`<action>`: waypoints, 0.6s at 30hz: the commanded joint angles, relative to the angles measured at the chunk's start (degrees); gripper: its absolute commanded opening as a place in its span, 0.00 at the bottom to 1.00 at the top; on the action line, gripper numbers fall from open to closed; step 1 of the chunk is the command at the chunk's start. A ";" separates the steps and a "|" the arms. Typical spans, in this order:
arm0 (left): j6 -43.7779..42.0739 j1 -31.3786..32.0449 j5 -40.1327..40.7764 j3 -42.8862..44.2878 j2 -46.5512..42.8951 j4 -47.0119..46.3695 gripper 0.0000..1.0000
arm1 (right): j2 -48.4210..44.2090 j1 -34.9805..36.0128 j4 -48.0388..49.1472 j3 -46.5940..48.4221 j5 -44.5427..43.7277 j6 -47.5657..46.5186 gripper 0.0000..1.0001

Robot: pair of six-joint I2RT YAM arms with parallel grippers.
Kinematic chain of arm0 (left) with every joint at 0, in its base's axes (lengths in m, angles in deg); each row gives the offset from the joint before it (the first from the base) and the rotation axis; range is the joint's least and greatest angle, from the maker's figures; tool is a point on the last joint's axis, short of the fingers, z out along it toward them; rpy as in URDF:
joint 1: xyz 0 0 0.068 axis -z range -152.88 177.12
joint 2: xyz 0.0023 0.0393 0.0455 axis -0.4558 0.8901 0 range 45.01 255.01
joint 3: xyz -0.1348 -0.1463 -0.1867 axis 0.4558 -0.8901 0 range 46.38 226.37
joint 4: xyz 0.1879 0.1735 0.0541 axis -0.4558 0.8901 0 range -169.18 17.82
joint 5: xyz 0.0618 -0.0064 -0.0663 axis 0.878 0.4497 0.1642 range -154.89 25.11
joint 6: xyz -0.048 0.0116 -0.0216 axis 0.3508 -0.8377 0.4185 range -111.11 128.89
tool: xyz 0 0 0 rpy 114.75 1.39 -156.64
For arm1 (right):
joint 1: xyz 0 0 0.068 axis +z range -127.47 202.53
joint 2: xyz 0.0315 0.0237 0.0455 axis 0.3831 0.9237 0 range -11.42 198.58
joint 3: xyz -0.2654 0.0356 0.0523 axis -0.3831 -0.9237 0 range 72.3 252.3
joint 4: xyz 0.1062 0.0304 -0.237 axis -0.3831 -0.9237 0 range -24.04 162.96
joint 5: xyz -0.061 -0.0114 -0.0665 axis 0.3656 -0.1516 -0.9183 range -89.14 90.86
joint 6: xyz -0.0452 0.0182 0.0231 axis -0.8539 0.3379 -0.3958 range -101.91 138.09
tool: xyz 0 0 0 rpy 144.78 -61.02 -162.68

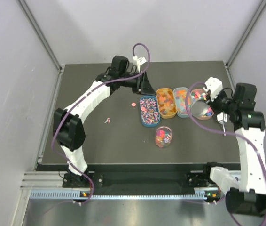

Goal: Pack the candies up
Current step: Pick up the bottle lid at the center of the board.

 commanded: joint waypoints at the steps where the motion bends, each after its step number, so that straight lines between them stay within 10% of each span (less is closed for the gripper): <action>1: 24.09 1.08 -16.27 0.57 4.55 -22.49 0.49 | -3.97 -0.31 15.04 -3.83 15.16 17.03 0.00; 12: 48.32 2.67 -18.65 -3.96 7.99 -36.01 0.84 | 4.56 -1.28 46.67 -2.77 29.07 65.13 0.00; 18: 59.93 0.47 -17.95 -9.41 8.51 -47.78 0.98 | 7.36 -1.10 54.26 -4.89 31.70 68.16 0.00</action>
